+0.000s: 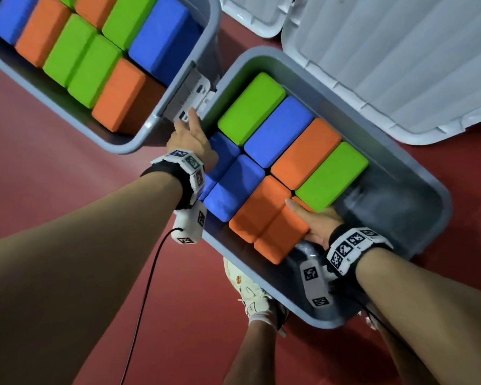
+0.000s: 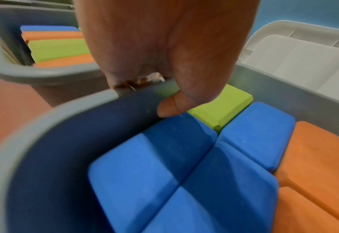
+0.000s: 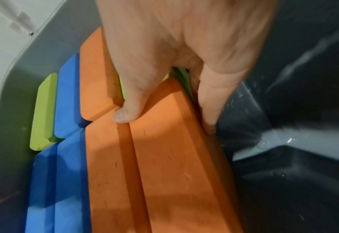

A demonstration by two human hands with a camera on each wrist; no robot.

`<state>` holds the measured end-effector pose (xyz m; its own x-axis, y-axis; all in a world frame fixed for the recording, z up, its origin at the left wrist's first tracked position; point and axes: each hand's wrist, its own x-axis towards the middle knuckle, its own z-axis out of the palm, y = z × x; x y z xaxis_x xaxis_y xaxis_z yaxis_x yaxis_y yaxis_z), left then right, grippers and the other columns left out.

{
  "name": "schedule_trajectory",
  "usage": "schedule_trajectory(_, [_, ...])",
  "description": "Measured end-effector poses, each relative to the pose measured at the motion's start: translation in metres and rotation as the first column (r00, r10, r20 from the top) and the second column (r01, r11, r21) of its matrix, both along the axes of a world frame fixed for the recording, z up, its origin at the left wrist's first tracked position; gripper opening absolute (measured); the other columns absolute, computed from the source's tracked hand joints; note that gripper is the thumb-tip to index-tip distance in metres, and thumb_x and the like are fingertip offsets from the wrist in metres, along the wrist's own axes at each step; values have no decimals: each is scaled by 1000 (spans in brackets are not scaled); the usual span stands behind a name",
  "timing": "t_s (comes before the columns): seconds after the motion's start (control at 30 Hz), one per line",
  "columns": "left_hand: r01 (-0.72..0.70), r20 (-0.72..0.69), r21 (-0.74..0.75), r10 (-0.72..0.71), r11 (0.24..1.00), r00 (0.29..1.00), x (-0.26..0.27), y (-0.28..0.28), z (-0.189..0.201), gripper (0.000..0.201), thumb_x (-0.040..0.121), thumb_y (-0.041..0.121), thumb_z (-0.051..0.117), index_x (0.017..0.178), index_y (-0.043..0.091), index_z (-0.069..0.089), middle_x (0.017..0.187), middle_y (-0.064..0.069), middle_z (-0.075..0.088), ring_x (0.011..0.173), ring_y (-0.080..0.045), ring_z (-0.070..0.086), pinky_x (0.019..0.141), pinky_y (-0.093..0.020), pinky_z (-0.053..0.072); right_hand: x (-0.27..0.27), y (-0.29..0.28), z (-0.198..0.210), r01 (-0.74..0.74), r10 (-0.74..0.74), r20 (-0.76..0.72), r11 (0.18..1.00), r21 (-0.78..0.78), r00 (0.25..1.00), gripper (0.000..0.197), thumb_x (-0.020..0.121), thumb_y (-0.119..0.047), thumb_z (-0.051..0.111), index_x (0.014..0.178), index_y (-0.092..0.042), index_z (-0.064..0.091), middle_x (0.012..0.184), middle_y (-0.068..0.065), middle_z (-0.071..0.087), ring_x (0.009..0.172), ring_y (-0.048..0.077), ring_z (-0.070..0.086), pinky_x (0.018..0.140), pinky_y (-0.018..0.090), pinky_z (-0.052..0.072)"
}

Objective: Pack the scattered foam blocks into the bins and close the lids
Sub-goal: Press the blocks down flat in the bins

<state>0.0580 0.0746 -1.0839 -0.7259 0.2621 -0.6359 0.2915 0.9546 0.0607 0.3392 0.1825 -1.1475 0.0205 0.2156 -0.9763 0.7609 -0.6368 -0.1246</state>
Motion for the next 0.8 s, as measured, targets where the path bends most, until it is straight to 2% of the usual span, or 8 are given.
schedule_trajectory(0.13, [12,49,-7,-12,1000,999,-4,-10,25,91,83,12,55,157,20,3,155,-13,17,135,-37,35,108,-40,36,12,6,-26,-21,20,-23,998,-59,1000,130,23,-68,94,130,-13,46,111,21,68,85,36,73,67,52,60])
schedule_trajectory(0.3, [-27,45,0,27,1000,999,5,-17,56,71,88,14,51,152,18,21,148,-19,25,131,-40,37,107,-41,34,-9,14,36,-145,146,4,982,-119,989,115,28,-74,90,115,-7,55,98,19,72,84,33,73,68,53,60])
schedule_trajectory(0.43, [-34,50,11,33,999,998,7,-23,73,57,89,17,50,145,15,36,142,-18,32,125,-38,43,100,-38,38,-8,20,62,-362,372,49,921,-147,927,76,67,-67,78,109,-8,53,109,22,62,92,39,70,78,51,60])
schedule_trajectory(0.57, [-101,46,49,99,994,994,-1,-48,85,51,90,21,49,140,16,45,144,-16,34,127,-37,45,105,-38,39,-15,19,77,-367,388,88,911,-189,917,53,84,-53,71,111,-13,47,108,28,64,102,42,68,82,51,59])
schedule_trajectory(0.63, [-125,19,82,124,989,992,-3,-65,83,45,92,22,50,137,16,50,141,-15,36,122,-36,49,103,-36,40,-26,17,84,-432,462,114,876,-214,880,52,93,-45,64,117,-2,48,100,28,71,93,36,72,66,38,62])
schedule_trajectory(0.7, [-128,16,124,127,984,992,-8,-90,80,41,93,26,52,133,18,54,139,-14,40,118,-34,52,100,-34,41,-44,8,90,-544,569,124,818,-187,813,42,99,-35,56,113,4,53,92,21,74,73,30,72,41,25,50])
schedule_trajectory(0.73, [-116,19,140,115,983,993,-13,-102,79,40,92,26,52,132,18,55,138,-14,42,118,-34,52,100,-33,40,-55,3,94,-571,589,128,807,-149,798,33,101,-29,52,106,3,55,90,19,74,62,26,69,35,20,42])
schedule_trajectory(0.8, [-103,48,153,97,983,994,-25,-133,82,44,91,23,52,135,19,53,141,-15,41,124,-33,50,103,-34,39,-80,-13,102,-615,615,145,787,-53,775,23,99,-20,47,88,-2,56,74,14,69,45,20,60,33,17,34])
